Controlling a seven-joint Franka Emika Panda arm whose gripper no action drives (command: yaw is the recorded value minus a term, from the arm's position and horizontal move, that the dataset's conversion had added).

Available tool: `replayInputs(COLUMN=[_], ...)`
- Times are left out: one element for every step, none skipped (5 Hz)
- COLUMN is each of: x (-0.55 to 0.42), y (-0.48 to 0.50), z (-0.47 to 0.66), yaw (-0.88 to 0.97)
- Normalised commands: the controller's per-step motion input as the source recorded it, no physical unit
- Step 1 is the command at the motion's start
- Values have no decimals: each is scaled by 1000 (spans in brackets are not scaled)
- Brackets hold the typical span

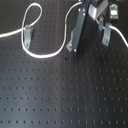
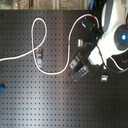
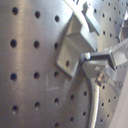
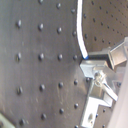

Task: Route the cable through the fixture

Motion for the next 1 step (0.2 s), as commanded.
replayInputs(x=[-478], y=[25], z=[-132], yaw=[383])
